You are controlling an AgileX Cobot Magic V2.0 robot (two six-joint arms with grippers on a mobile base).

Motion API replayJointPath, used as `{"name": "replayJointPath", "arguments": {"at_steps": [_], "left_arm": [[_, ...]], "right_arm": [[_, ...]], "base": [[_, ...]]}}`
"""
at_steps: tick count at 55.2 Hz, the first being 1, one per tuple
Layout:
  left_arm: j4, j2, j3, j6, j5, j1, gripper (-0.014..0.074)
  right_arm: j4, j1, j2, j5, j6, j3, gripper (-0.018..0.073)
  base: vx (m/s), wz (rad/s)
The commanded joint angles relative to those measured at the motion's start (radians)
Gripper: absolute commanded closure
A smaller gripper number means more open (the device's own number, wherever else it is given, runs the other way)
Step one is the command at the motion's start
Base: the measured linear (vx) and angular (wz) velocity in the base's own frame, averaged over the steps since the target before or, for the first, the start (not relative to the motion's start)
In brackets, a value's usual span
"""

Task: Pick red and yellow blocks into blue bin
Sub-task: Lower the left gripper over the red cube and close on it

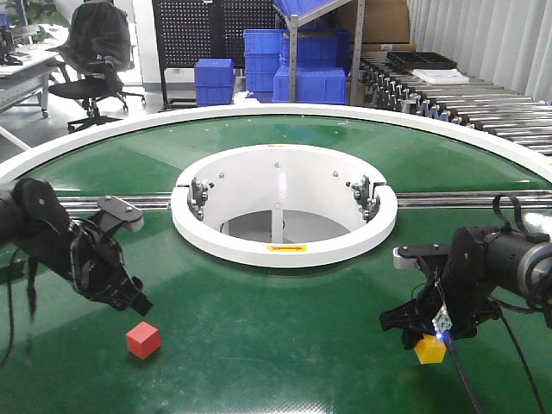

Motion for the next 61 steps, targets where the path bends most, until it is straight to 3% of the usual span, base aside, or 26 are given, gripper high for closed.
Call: {"name": "replayJointPath", "arguments": {"at_steps": [1, 17, 52, 57, 61], "left_arm": [[-0.035, -0.045, -0.037, 0.009, -0.049, 0.000, 0.0022], [-0.031, 0.024, -0.037, -0.056, -0.120, 0.000, 0.0022], [-0.038, 0.126, -0.037, -0.051, -0.097, -0.011, 0.0022], [-0.038, 0.141, -0.037, -0.051, -0.094, -0.019, 0.0056], [-0.038, 0.148, -0.037, -0.051, -0.094, -0.024, 0.0139]], "right_arm": [[-0.003, -0.003, -0.065, -0.046, -0.010, -0.029, 0.0569], [-0.003, -0.003, -0.064, -0.051, -0.010, -0.029, 0.0569], [-0.003, -0.003, -0.064, -0.052, -0.010, -0.029, 0.0569], [-0.003, -0.003, -0.064, -0.052, -0.010, -0.029, 0.0569], [-0.003, -0.003, -0.064, -0.052, -0.010, -0.029, 0.0569]], "base": [[0.00, 0.00], [0.00, 0.00], [0.00, 0.00], [0.00, 0.00], [0.00, 0.00]]}}
